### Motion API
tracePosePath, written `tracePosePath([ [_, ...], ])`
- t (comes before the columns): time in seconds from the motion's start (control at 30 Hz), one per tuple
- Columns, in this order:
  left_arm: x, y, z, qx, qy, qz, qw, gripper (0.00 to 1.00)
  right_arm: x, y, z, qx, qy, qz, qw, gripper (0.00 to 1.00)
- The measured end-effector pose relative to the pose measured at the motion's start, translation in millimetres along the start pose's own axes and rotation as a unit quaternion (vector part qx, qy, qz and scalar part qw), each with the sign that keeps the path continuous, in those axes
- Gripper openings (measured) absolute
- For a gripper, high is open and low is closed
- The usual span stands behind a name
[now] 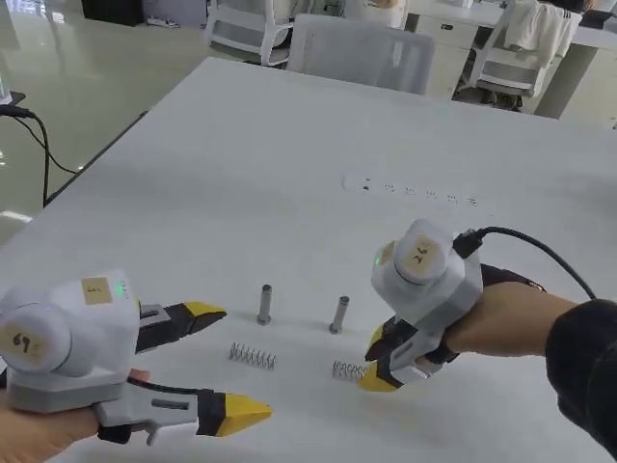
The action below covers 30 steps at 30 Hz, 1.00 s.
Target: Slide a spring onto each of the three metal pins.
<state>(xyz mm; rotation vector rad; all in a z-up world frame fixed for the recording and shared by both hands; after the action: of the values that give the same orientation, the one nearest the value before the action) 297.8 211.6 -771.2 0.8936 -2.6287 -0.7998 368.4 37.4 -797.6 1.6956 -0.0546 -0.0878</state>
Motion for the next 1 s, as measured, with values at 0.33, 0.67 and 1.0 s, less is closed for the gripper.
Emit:
tracePosePath([
  [0.33,2.3,-1.2,0.4,-0.002,-0.002,0.005,1.0000,0.65,0.6,-5.5,-1.4,-0.010,0.004,0.001,0.9999,0.15],
  [0.67,2.5,-2.5,0.7,-0.004,-0.003,0.010,0.9999,0.63,1.1,-9.1,-2.3,-0.016,0.008,0.003,0.9998,0.14],
  [1.0,4.8,-4.8,-0.8,-0.004,-0.007,0.016,0.9998,0.62,2.2,-13.1,-1.0,-0.028,0.016,0.010,0.9994,0.10],
])
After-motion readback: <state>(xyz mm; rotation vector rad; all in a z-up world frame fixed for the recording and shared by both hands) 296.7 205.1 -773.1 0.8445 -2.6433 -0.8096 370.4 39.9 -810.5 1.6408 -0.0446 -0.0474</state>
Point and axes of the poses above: the centre of the closed fingertips' face, and the gripper's own axes: y roughly backward along the fingers, x roughly to its right, z roughly out of its underside, the point moved 6 cm from there along y, roughly backward along the fingers, and after that the axes turned 15 degrees about -x, right-handed, at the moved point
